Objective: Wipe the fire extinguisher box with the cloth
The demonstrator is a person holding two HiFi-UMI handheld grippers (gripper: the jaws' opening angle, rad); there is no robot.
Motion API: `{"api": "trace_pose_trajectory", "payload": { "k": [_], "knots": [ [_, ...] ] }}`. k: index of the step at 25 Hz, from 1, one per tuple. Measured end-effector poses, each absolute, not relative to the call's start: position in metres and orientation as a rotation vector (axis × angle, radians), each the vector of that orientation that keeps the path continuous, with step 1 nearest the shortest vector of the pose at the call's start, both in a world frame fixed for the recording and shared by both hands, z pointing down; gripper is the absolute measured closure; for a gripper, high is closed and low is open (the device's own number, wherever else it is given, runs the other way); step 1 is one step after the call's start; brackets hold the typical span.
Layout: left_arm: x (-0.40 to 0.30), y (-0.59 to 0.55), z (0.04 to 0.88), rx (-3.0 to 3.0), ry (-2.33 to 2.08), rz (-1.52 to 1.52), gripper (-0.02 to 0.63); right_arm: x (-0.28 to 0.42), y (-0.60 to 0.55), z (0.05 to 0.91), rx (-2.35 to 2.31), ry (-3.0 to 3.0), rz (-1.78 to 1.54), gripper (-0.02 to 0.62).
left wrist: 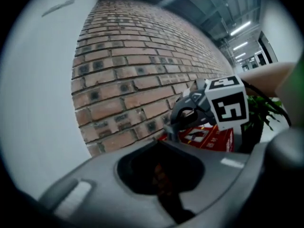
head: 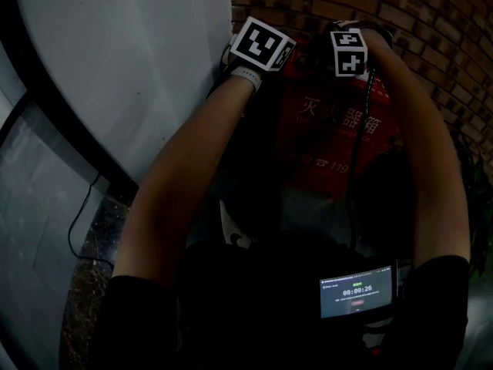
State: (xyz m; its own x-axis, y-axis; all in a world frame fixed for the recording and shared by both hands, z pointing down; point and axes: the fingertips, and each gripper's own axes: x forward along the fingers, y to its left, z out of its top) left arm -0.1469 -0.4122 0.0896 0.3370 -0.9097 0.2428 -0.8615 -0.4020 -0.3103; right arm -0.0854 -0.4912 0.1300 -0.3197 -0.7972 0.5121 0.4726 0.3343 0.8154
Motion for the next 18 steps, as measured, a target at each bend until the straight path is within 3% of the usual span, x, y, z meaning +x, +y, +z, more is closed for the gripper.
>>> {"api": "trace_pose_trajectory", "payload": {
  "k": [10, 18],
  "knots": [
    [-0.162, -0.413, 0.111, -2.508, 1.645, -0.569, 0.604, -0.131, -0.484, 0.162, 0.188, -1.324, -1.356, 0.571],
    [-0.143, -0.411, 0.102, -2.508, 1.596, -0.562, 0.604, -0.122, -0.48, 0.163, 0.163, -1.356, -1.341, 0.571]
  ]
}}
